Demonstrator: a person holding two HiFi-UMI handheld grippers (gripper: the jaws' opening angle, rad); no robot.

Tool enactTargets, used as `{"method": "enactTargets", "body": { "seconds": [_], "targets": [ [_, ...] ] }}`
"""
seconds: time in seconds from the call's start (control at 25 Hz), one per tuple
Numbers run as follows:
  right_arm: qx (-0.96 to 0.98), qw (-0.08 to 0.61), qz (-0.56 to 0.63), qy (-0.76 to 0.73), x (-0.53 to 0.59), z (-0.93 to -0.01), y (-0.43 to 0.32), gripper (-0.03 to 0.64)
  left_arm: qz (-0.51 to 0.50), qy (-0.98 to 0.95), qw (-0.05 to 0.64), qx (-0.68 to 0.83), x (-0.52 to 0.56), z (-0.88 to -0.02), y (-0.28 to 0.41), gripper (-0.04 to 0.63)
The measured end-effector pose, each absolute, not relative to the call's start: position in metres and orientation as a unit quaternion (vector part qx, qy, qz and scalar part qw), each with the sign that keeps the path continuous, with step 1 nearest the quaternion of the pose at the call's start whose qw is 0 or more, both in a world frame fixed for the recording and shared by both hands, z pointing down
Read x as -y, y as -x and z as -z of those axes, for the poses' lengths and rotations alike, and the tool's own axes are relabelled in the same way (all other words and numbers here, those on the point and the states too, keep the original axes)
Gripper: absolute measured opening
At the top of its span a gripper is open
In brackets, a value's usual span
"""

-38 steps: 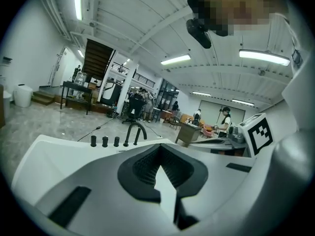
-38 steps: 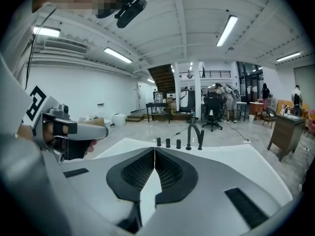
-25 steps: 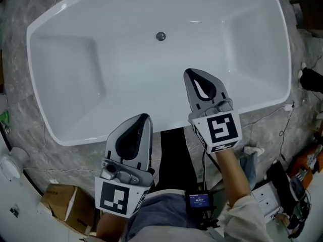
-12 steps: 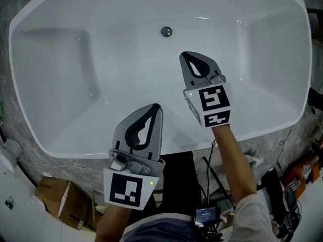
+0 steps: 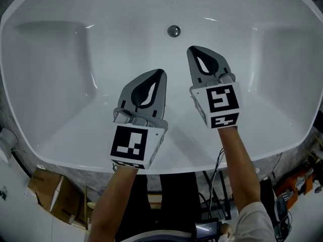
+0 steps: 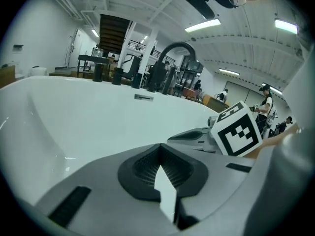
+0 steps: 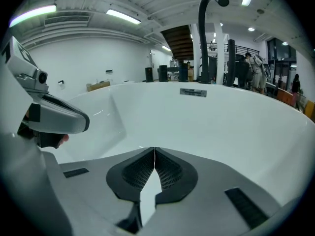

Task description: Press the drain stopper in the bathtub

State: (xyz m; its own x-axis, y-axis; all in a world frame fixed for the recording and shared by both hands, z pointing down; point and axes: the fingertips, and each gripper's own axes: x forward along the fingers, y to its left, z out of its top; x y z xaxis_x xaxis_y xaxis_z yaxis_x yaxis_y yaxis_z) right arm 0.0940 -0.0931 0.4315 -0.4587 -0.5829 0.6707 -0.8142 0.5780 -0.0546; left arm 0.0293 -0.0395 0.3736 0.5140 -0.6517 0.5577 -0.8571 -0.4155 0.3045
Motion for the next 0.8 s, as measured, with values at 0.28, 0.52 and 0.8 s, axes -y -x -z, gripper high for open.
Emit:
{"method": "enactTargets", "body": {
  "seconds": [0.28,0.52,0.8],
  "targets": [
    [0.825,0.353,-0.187,-0.399,0.102,-0.505,-0.092,0.018,-0.201,-0.812,0.289,0.466,0.054,-0.446,-0.02,-0.003],
    [0.815,0.407,-0.178,-0.373,0.119,-0.592,-0.082,0.017,-0.219,-0.818,0.288,0.447,0.059,-0.49,-0.018,-0.003],
    [0.798,0.458,-0.173,-0.352,0.135,-0.676,-0.079,0.017,-0.235,-0.826,0.284,0.426,0.059,-0.534,-0.015,-0.003]
  ]
}}
